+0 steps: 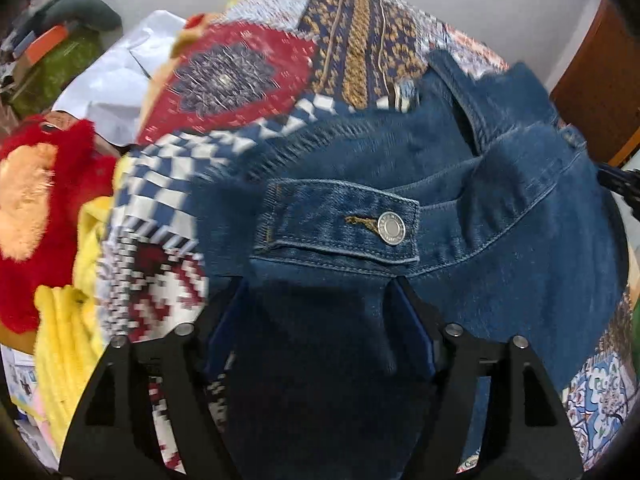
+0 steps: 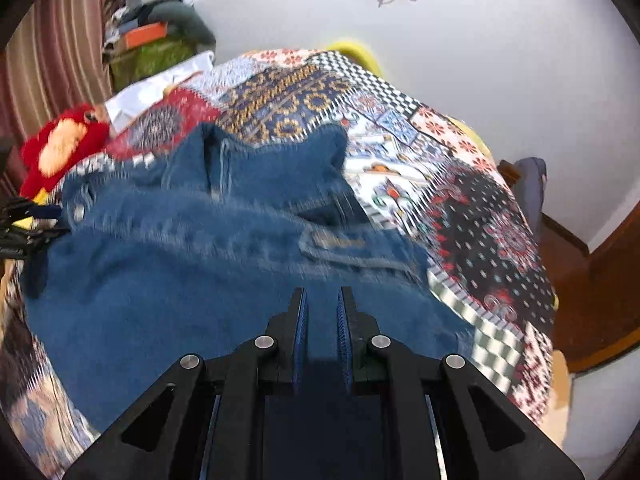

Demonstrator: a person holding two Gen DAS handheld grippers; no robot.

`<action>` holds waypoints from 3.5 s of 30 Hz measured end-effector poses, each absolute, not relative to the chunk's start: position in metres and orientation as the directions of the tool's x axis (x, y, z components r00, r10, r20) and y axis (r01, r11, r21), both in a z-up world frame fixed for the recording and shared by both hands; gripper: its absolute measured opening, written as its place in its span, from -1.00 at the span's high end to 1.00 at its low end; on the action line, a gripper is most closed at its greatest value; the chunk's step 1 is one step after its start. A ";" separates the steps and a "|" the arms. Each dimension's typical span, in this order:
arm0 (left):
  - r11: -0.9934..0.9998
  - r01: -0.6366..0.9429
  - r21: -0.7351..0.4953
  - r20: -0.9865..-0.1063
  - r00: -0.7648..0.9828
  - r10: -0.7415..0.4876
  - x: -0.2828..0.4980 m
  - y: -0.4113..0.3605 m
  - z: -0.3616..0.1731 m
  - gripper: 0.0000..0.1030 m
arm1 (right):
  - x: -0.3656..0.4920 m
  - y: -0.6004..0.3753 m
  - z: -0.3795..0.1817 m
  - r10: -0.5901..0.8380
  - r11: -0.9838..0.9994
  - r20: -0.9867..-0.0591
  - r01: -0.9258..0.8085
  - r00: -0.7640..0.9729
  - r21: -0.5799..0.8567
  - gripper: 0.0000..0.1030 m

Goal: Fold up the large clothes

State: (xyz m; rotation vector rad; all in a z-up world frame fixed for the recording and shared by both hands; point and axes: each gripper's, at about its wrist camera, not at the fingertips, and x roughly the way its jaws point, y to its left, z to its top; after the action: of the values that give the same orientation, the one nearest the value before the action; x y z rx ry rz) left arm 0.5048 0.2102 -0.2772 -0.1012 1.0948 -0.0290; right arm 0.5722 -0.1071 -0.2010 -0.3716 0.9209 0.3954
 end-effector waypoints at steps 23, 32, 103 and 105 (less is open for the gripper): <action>0.981 -0.150 -0.120 -0.772 0.636 0.003 0.517 0.224 -0.211 0.72 | 0.568 -0.122 -0.199 0.250 0.877 -0.847 -0.480 0.469 -0.007 0.79; 0.986 -0.158 -0.047 -0.838 0.543 0.047 0.532 0.221 -0.280 0.27 | 0.579 -0.120 -0.231 0.190 0.880 -0.871 -0.473 0.454 -0.055 0.80; 0.786 -0.336 -0.519 -0.775 0.572 -0.267 0.332 0.228 -0.286 -0.82 | 0.475 -0.175 -0.228 -0.071 0.893 -0.859 -0.352 0.506 -0.281 0.75; 0.760 -0.342 -0.553 -0.765 0.569 -0.301 0.335 0.223 -0.294 -0.82 | 0.475 -0.178 -0.222 -0.055 0.902 -0.873 -0.351 0.485 -0.252 0.75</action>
State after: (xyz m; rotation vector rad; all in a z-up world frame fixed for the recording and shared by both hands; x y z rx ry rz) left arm 0.3347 0.2231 -0.2939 -0.7390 0.9898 0.0267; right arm 0.4749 -0.1783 -0.2216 -0.4296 1.0577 0.1870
